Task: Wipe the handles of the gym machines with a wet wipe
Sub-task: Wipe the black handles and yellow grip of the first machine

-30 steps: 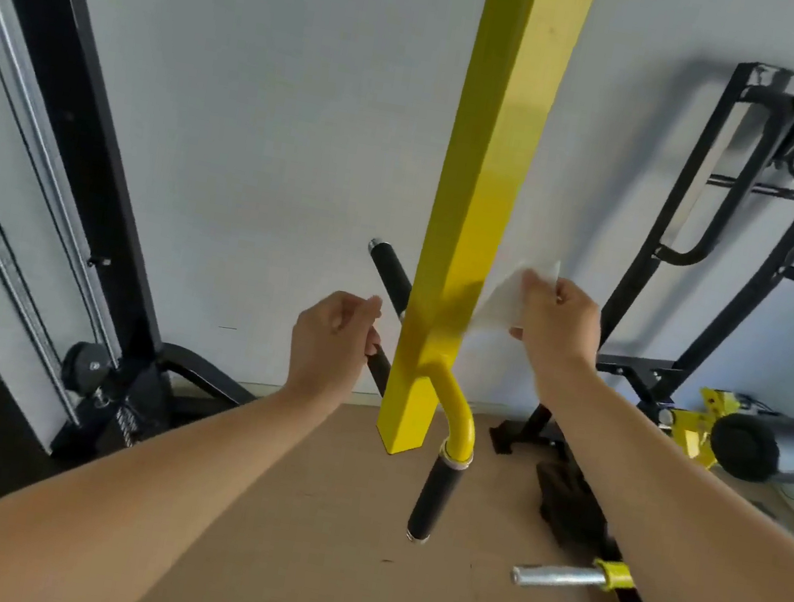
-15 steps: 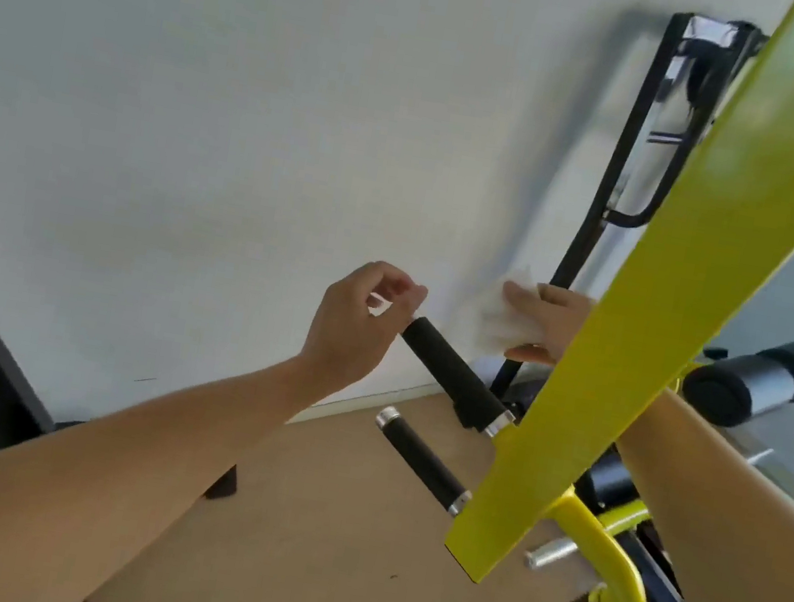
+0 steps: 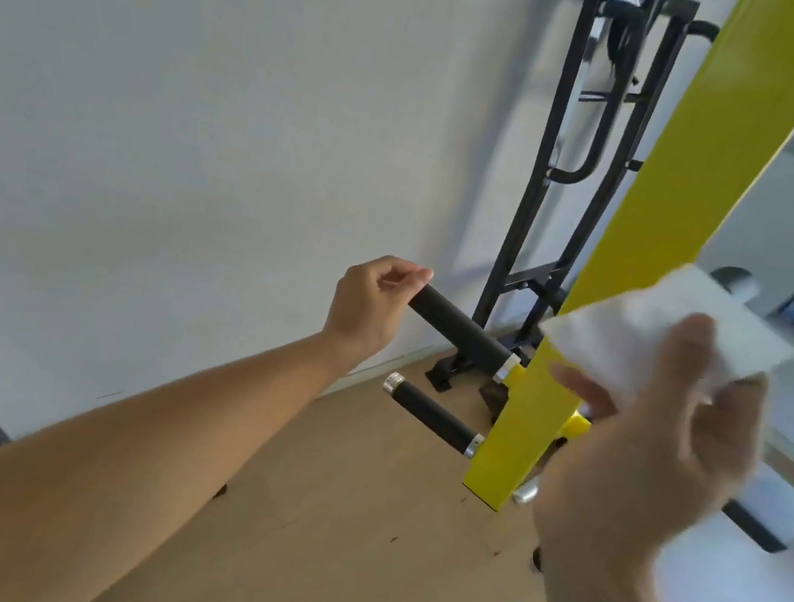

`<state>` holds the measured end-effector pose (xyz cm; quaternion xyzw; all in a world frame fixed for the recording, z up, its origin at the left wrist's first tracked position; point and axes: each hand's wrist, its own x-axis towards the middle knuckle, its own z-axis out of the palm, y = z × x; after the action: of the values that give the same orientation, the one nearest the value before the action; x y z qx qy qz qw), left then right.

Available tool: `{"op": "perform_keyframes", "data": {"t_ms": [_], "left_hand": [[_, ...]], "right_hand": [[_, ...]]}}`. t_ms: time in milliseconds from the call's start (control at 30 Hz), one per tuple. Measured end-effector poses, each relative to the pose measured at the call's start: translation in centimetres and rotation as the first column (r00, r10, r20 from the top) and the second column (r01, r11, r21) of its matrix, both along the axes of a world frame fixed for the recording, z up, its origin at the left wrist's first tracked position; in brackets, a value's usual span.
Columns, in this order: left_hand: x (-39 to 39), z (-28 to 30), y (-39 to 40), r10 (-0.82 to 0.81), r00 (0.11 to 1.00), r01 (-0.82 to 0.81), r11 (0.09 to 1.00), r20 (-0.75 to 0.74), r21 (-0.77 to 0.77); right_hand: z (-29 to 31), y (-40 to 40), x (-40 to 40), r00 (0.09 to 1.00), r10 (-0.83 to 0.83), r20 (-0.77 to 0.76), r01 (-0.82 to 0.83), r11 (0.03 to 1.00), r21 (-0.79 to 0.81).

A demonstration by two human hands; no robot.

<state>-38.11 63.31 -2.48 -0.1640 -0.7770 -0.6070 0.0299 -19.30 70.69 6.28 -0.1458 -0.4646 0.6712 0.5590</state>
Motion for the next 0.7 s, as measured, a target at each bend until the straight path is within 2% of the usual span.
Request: {"op": "perform_keyframes", "data": {"t_ms": [33, 67, 100, 167, 200, 233, 267, 300, 333, 367, 400, 433, 467, 533, 600, 667, 700], "left_hand": [[0.0, 0.3, 0.0, -0.015, 1.0, 0.015, 1.0, 0.02, -0.007], [-0.2, 0.7, -0.3, -0.033, 0.998, 0.034, 0.999, 0.054, -0.01], [-0.7, 0.9, -0.7, -0.055, 0.994, 0.054, 0.998, 0.097, 0.018], [-1.1, 1.0, -1.1, -0.126, 0.977, 0.118, 0.992, 0.172, 0.054], [-1.4, 1.3, -1.7, -0.15, 0.972, 0.144, 0.989, 0.179, 0.045], [-1.6, 1.6, -2.0, -0.181, 0.97, 0.183, 0.983, 0.163, 0.001], [-1.7, 1.6, -2.0, -0.217, 0.965, 0.222, 0.975, 0.147, -0.019], [-1.6, 0.9, -1.8, -0.229, 0.964, 0.236, 0.971, 0.135, -0.032], [-1.5, 0.6, -1.6, -0.232, 0.967, 0.237, 0.971, 0.107, -0.037], [-1.9, 0.6, -1.6, -0.26, 0.961, 0.265, 0.963, 0.094, -0.053], [-2.3, 0.3, -1.3, -0.29, 0.953, 0.295, 0.954, 0.092, -0.049], [-2.8, -0.1, -1.2, -0.291, 0.952, 0.293, 0.956, 0.09, -0.005], [-3.1, -0.5, -1.4, -0.305, 0.948, 0.3, 0.952, 0.094, 0.059], [-3.2, -0.6, -1.7, -0.389, 0.911, 0.362, 0.913, 0.139, 0.188], [-3.3, -0.7, -2.1, -0.431, 0.89, 0.398, 0.894, 0.153, 0.204], [-3.7, -0.9, -2.2, -0.455, 0.881, 0.425, 0.882, 0.132, 0.203], [-3.8, -1.0, -2.3, -0.461, 0.88, 0.436, 0.88, 0.117, 0.186]], "right_hand": [[-0.7, -1.3, 0.1, 0.993, 0.095, 0.073, -0.091, 0.994, -0.054], [-1.5, -2.5, -0.2, 0.952, 0.277, 0.131, -0.255, 0.952, -0.168], [-2.4, -3.5, -0.7, 0.907, 0.385, 0.171, -0.332, 0.903, -0.271], [-2.6, -4.1, -1.9, 0.879, 0.444, 0.173, -0.368, 0.863, -0.347], [-2.4, -4.5, -3.1, 0.905, 0.395, 0.159, -0.331, 0.888, -0.32], [-2.1, -4.6, -3.9, 0.926, 0.31, 0.216, -0.265, 0.941, -0.212], [-2.0, -4.0, -4.5, 0.93, 0.136, 0.342, -0.143, 0.99, -0.004], [-2.2, -2.8, -5.2, 0.874, -0.079, 0.48, -0.078, 0.951, 0.298], [-3.1, -1.5, -6.5, 0.813, -0.264, 0.519, -0.085, 0.828, 0.555], [-3.8, -1.1, -7.4, 0.736, -0.415, 0.536, -0.111, 0.706, 0.699], [-4.9, -0.4, -8.0, 0.633, -0.537, 0.558, -0.153, 0.62, 0.77], [-5.8, 0.0, -8.7, 0.539, -0.605, 0.586, -0.261, 0.541, 0.799], [-7.1, -0.4, -9.3, 0.507, -0.62, 0.598, -0.336, 0.497, 0.8], [-8.9, -1.6, -9.8, 0.508, -0.621, 0.597, -0.422, 0.425, 0.801], [-10.2, -2.4, -9.7, 0.514, -0.627, 0.585, -0.437, 0.396, 0.808], [-9.8, -1.8, -10.0, 0.544, -0.686, 0.483, -0.354, 0.334, 0.874], [-9.4, -1.2, -10.4, 0.525, -0.722, 0.451, -0.339, 0.309, 0.889]]}}
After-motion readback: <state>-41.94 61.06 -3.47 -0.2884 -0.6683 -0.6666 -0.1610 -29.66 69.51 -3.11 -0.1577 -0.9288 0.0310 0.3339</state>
